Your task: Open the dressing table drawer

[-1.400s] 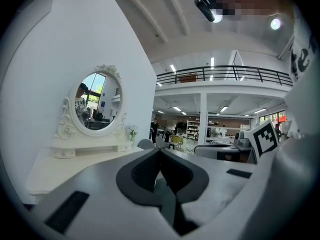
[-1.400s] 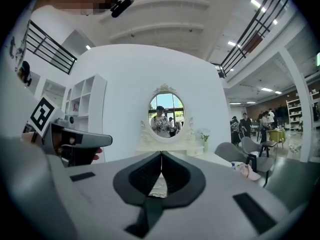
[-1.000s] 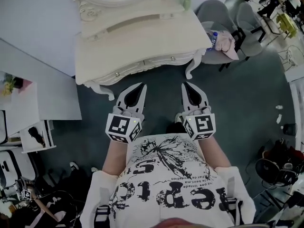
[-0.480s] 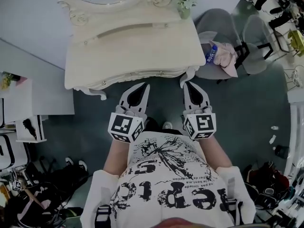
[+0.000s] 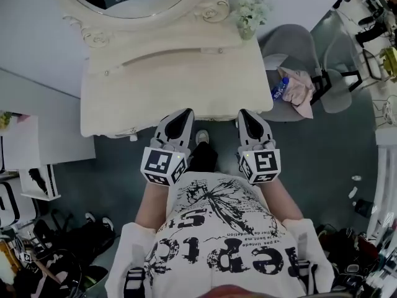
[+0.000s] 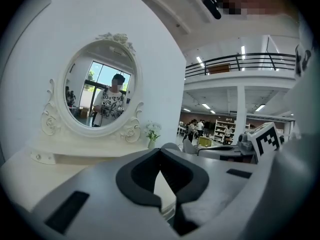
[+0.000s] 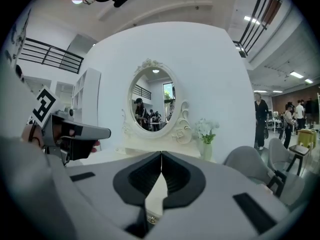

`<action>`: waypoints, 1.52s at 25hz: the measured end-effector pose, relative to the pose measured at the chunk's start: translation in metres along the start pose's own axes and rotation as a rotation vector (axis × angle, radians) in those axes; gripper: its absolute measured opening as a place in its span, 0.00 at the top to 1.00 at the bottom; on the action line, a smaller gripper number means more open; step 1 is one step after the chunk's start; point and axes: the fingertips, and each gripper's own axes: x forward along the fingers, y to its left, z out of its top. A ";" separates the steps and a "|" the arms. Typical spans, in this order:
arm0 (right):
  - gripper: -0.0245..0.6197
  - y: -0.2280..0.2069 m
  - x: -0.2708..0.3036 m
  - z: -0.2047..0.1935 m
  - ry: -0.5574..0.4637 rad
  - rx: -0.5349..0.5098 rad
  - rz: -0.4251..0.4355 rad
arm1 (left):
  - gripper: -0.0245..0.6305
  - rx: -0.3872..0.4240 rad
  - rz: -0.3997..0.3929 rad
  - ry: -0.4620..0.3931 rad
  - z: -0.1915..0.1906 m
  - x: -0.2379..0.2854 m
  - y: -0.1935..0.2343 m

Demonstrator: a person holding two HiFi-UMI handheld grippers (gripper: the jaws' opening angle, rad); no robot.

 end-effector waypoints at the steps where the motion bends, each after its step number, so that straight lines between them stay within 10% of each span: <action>1: 0.93 -0.004 0.013 0.003 -0.001 -0.004 -0.002 | 0.94 0.007 -0.005 -0.005 0.004 0.011 0.009; 13: 0.93 -0.046 0.149 0.021 0.013 0.012 -0.032 | 0.94 0.043 -0.020 -0.007 0.040 0.101 0.112; 32: 0.93 -0.076 0.253 -0.075 0.205 0.017 0.082 | 0.94 -0.027 0.083 0.055 -0.028 0.136 0.132; 38: 0.77 -0.089 0.291 -0.094 0.279 0.119 0.079 | 0.94 -0.028 0.121 0.092 -0.045 0.137 0.133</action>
